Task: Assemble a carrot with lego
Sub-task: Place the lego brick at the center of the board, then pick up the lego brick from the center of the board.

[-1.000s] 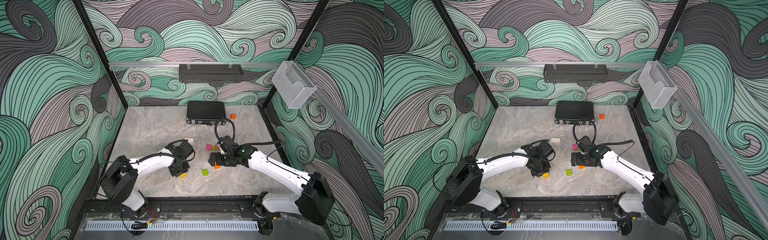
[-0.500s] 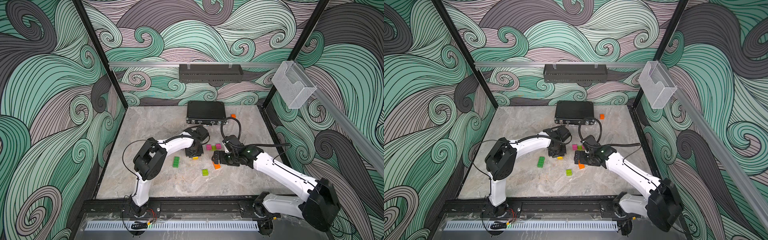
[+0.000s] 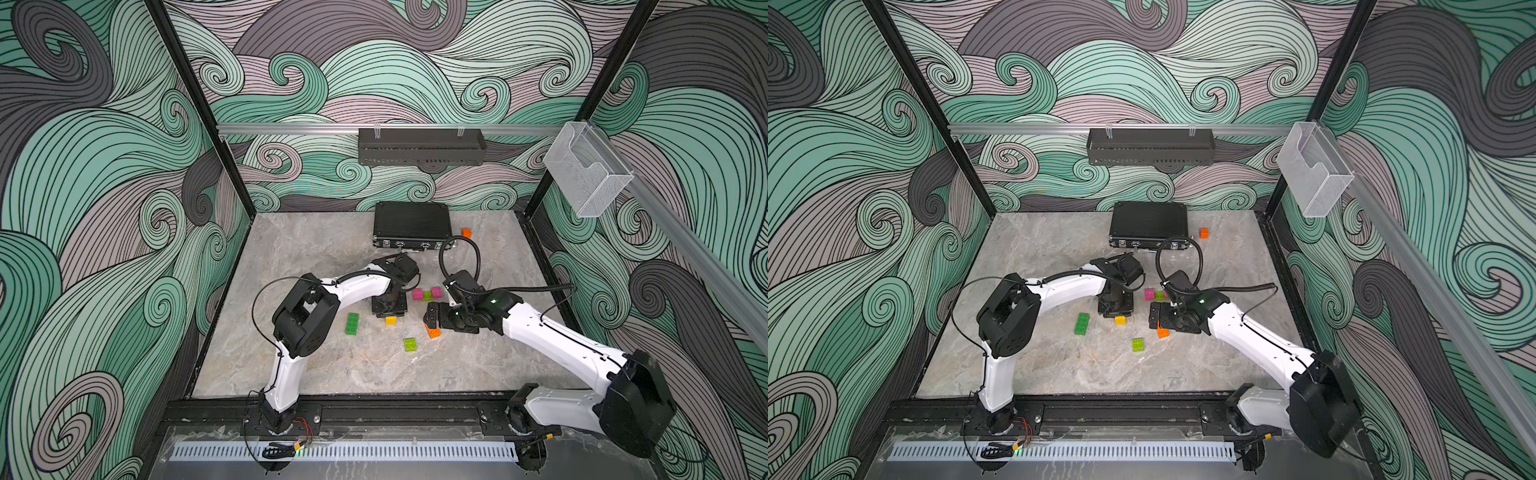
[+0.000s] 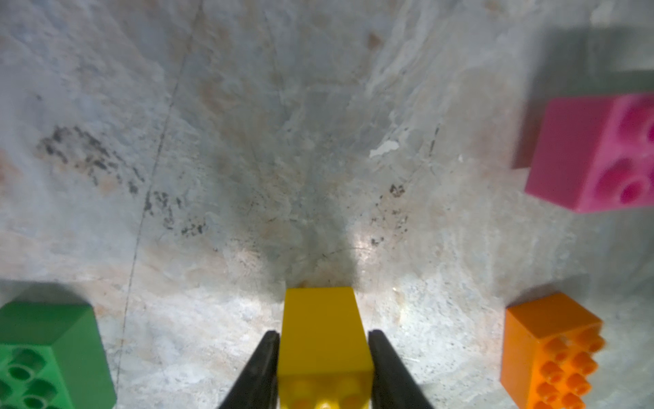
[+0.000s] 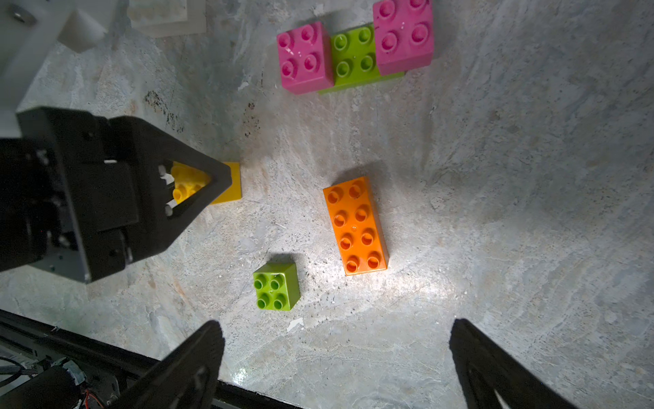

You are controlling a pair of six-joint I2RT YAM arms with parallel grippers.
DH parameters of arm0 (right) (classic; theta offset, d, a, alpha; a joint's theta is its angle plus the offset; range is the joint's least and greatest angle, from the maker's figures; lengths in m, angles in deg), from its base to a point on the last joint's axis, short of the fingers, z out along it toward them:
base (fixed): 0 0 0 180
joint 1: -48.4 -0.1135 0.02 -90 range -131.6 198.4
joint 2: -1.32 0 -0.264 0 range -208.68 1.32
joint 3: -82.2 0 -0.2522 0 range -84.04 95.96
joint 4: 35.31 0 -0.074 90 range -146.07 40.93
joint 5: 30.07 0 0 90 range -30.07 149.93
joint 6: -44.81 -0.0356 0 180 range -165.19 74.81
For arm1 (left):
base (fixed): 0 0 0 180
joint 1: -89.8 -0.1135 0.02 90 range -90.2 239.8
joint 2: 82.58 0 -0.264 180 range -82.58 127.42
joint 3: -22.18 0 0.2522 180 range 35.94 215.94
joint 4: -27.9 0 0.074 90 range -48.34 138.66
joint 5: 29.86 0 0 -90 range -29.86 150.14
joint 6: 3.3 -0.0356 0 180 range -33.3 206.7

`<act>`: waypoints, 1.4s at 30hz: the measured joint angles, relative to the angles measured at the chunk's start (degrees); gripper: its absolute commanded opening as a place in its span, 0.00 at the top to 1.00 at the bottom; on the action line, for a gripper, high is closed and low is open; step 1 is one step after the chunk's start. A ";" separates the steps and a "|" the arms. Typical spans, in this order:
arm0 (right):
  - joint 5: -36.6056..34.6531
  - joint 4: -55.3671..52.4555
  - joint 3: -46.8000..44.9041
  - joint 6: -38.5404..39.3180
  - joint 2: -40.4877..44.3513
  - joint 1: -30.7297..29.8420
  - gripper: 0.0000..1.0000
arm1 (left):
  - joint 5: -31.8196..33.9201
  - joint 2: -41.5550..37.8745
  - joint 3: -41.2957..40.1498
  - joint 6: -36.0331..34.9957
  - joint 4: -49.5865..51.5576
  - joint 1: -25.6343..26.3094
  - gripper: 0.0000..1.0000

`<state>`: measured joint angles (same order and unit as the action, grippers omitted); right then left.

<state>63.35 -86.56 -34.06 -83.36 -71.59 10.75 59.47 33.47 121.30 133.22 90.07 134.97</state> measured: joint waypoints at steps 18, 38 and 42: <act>-0.52 2.54 -4.39 -0.17 -5.16 0.28 0.02 | 4.39 -12.37 -0.02 1.03 1.36 0.31 0.22; -9.31 0.13 -3.39 0.85 -16.02 0.81 0.05 | 1.03 -26.34 -14.93 -0.28 -0.15 -15.30 0.21; -10.86 -0.59 -2.97 1.14 -15.56 3.65 0.05 | 0.00 -27.04 -14.93 -0.87 -0.52 -16.11 0.21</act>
<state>52.49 -87.15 -37.03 -82.23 -87.15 14.40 59.47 6.43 106.38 132.34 89.54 118.86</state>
